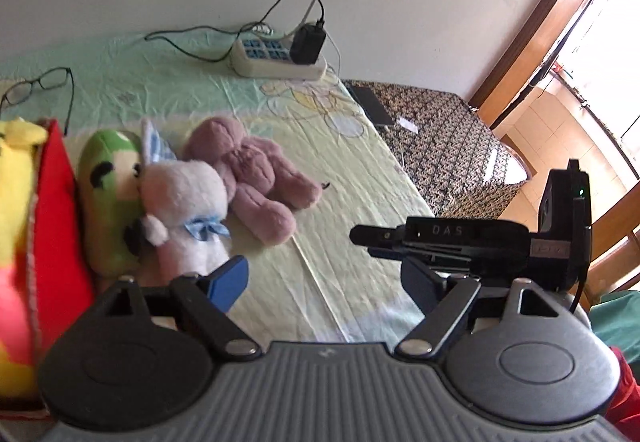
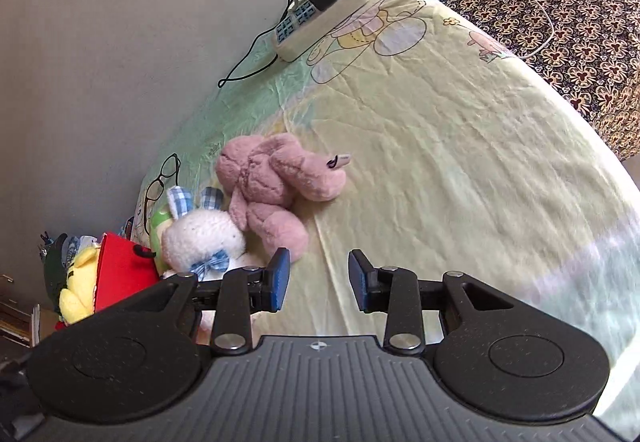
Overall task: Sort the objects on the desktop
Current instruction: 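Move both grippers to the mauve teddy bear lying on the sheet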
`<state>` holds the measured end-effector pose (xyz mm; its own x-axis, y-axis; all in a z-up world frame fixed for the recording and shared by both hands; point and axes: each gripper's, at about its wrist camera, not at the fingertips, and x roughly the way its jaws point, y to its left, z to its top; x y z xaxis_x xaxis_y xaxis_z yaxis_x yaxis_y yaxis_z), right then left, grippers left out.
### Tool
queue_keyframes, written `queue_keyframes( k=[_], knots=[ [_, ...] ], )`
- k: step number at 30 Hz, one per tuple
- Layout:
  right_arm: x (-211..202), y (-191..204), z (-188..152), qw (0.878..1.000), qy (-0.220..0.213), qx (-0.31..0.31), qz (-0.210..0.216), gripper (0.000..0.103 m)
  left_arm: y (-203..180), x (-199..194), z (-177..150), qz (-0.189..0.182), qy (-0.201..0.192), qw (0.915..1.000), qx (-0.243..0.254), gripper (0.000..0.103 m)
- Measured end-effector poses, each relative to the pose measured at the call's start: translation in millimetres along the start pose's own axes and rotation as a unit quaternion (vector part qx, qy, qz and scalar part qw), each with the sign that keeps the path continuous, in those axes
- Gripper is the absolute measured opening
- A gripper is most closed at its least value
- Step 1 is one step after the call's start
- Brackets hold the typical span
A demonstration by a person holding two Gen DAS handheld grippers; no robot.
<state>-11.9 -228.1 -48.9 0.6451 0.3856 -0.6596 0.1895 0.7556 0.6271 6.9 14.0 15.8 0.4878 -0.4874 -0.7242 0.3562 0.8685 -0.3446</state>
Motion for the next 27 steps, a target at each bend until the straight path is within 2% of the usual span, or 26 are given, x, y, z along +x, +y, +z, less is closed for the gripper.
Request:
queue_keyframes(
  k=[5, 9, 19, 21, 24, 25, 27],
  knots=[
    [11.3, -22.4, 27.7, 1.000, 0.001, -0.018, 0.021, 0.039, -6.2, 53.7, -1.2, 0.034, 0.020, 0.9990, -0.020, 0.076],
    [25.6, -26.9, 51.3, 0.998, 0.004, -0.048, 0.046, 0.040, -2.6, 85.0, 6.3, 0.050, 0.027, 0.9974, -0.043, 0.074],
    [75.8, -17.9, 77.0, 0.988, 0.057, -0.110, 0.094, 0.042, 20.8, 115.0, 24.6, 0.106, 0.026, 0.9899, -0.090, 0.073],
    [83.3, -14.6, 77.4, 0.986, 0.063, -0.119, 0.098, 0.042, 26.0, 119.2, 27.3, 0.109, 0.028, 0.9886, -0.100, 0.069],
    [95.3, -14.4, 79.7, 0.985, 0.078, -0.115, 0.103, 0.041, 24.6, 125.9, 30.6, 0.115, 0.037, 0.9887, -0.089, 0.059],
    [96.8, -14.2, 79.3, 0.984, 0.081, -0.113, 0.108, 0.040, 24.2, 128.5, 31.1, 0.115, 0.042, 0.9888, -0.087, 0.053],
    [97.3, -13.8, 78.9, 0.983, 0.086, -0.118, 0.110, 0.036, 22.1, 131.5, 32.4, 0.114, 0.045, 0.9891, -0.082, 0.050]
  ],
)
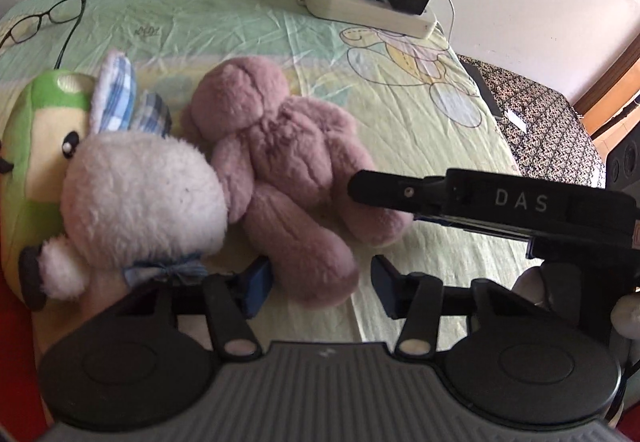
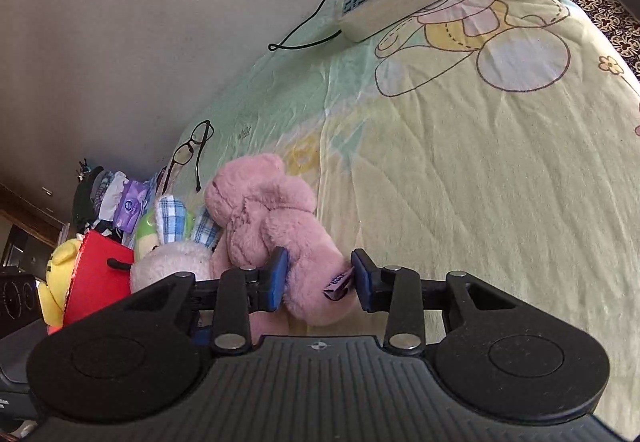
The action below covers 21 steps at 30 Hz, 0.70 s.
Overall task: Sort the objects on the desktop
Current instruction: 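Move both grippers to the mauve teddy bear lying on the sheet, then close both grippers on the mauve teddy bear's legs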
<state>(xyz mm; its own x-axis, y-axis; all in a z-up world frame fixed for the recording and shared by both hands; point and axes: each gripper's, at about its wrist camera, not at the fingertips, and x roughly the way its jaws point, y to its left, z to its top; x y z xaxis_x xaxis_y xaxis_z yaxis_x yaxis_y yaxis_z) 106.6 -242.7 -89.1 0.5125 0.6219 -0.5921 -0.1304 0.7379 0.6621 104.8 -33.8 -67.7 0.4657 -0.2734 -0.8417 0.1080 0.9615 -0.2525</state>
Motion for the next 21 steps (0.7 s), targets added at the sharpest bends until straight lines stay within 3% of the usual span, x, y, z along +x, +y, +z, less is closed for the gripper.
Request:
queue_keyframes(
  k=[9, 21],
  knots=[
    [-26.9, -4.3, -16.3, 1.000, 0.009, 0.018, 0.005, 0.032, -7.9, -11.4, -13.2, -0.042, 0.025, 0.9981, 0.039, 0.047],
    [-85.4, 6.3, -108.5, 0.997, 0.034, 0.060, -0.034, 0.032, -26.6, -44.2, -90.1, -0.111, 0.093, 0.9816, 0.124, 0.047]
  ],
)
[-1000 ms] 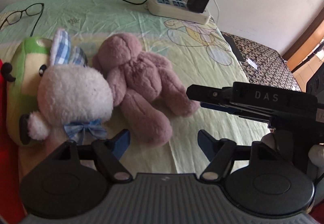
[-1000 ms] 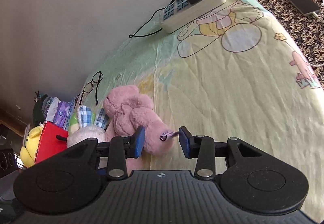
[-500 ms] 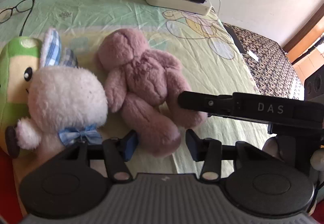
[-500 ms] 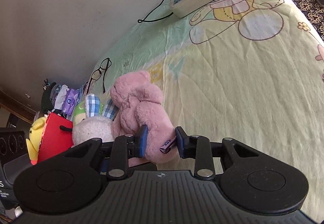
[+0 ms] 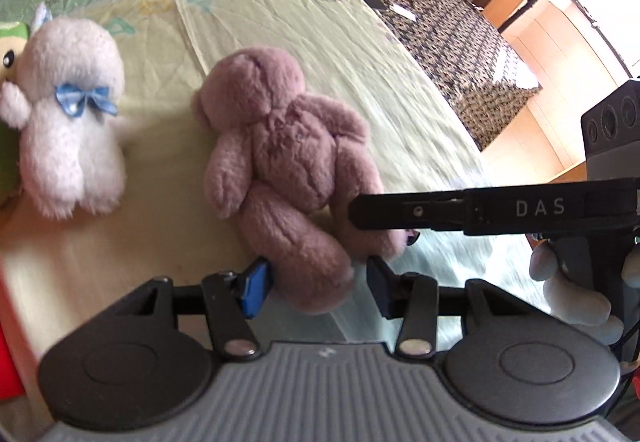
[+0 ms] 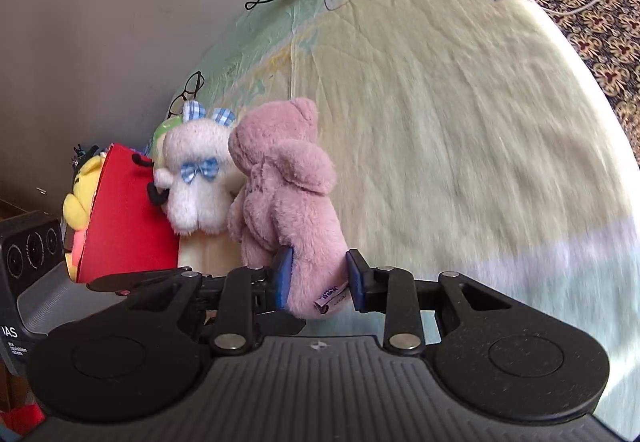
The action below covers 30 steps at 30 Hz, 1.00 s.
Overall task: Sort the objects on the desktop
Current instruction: 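Close both grippers on the mauve teddy bear's legs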
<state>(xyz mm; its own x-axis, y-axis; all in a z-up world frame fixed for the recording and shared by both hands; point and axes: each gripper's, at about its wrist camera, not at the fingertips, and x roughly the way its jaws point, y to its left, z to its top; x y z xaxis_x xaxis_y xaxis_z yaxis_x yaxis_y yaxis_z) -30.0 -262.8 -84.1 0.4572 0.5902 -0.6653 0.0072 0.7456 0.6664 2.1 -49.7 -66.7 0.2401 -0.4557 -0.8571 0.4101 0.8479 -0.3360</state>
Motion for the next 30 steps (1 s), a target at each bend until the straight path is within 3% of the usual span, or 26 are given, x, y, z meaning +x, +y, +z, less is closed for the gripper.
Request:
queue_keyframes(
  k=[7, 9, 12, 14, 18, 21, 26, 30],
  knots=[
    [-14.0, 12.1, -41.0, 1.000, 0.023, 0.001, -0.016, 0.034, -8.4, -15.6, -37.3, -0.017, 0.025, 0.9991, 0.029, 0.048],
    [-14.5, 12.0, -45.2, 1.000, 0.027, 0.007, -0.011, 0.036, -5.6, -22.5, -40.1, -0.005, 0.016, 0.9995, 0.027, 0.050],
    [-23.3, 9.0, -40.8, 1.000, -0.008, 0.020, -0.008, 0.037, 2.7, -34.6, -34.9, 0.006, -0.013, 0.9998, 0.011, 0.058],
    [-24.5, 5.1, -34.6, 0.999, -0.024, 0.024, 0.007, 0.050, 5.3, -41.1, -32.7, 0.002, -0.032, 0.9995, 0.000, 0.063],
    [-10.7, 3.5, -22.5, 0.999, -0.031, 0.007, 0.000, 0.050, 6.9, -25.2, -21.9, -0.017, -0.030, 0.9990, -0.029, 0.063],
    [-0.9, 3.0, -15.1, 0.999, -0.027, 0.004, 0.021, 0.049, 9.3, -16.5, -16.3, -0.024, -0.025, 0.9983, -0.046, 0.062],
    [5.9, 2.4, -17.1, 0.998, -0.008, 0.024, 0.058, 0.046, 6.4, -15.7, -18.0, -0.019, -0.030, 0.9980, -0.052, 0.060],
    [2.1, 5.7, -21.9, 0.998, -0.015, 0.023, 0.054, 0.043, 3.2, -19.0, -19.0, -0.019, -0.033, 0.9981, -0.048, 0.060]
  ],
)
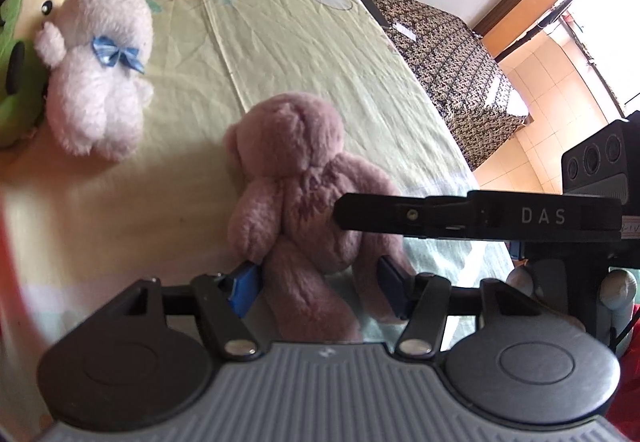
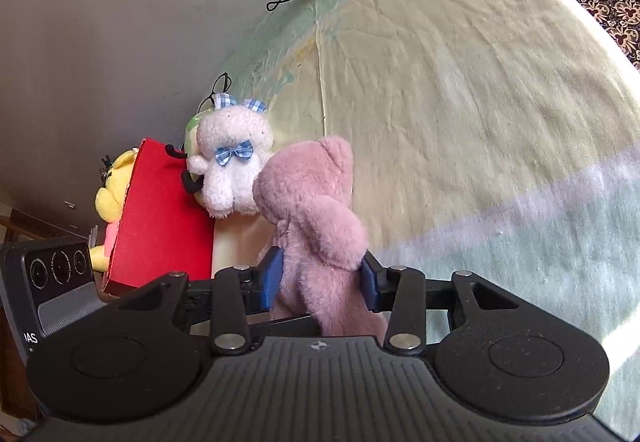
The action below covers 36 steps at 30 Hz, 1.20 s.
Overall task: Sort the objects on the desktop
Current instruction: 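Close both grippers on the mauve teddy bear's legs, then lift the teddy bear with both grippers and carry it over the red box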
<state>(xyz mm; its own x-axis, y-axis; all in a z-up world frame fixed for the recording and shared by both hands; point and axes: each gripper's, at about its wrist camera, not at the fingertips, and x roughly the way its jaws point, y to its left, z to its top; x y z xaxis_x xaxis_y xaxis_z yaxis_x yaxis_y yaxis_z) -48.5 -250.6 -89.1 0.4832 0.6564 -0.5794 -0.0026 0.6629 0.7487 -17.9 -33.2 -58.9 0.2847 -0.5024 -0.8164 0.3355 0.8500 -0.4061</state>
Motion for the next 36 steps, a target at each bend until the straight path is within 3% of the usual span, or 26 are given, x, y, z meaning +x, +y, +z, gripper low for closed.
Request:
queue_keyframes(
  k=[10, 20, 27, 36],
  knots=[
    [-33.6, 4.6, -25.8, 0.999, -0.003, 0.016, -0.035, 0.040, -30.8, -9.7, -17.3, -0.020, 0.006, 0.9974, 0.068, 0.060],
    [-62.4, 70.0, -37.8, 0.994, -0.093, -0.020, -0.057, 0.038, -28.2, -75.3, -5.5, -0.060, -0.062, 0.9887, 0.123, 0.060],
    [-52.8, 147.8, -40.0, 0.986, -0.148, -0.073, -0.031, 0.038, 9.4, -158.5, -1.6, -0.041, -0.140, 0.9777, 0.151, 0.060],
    [3.8, 249.3, -33.5, 0.975, -0.170, -0.142, 0.009, 0.038, 87.1, -251.9, -3.7, -0.007, -0.216, 0.9666, 0.138, 0.060]
  ],
)
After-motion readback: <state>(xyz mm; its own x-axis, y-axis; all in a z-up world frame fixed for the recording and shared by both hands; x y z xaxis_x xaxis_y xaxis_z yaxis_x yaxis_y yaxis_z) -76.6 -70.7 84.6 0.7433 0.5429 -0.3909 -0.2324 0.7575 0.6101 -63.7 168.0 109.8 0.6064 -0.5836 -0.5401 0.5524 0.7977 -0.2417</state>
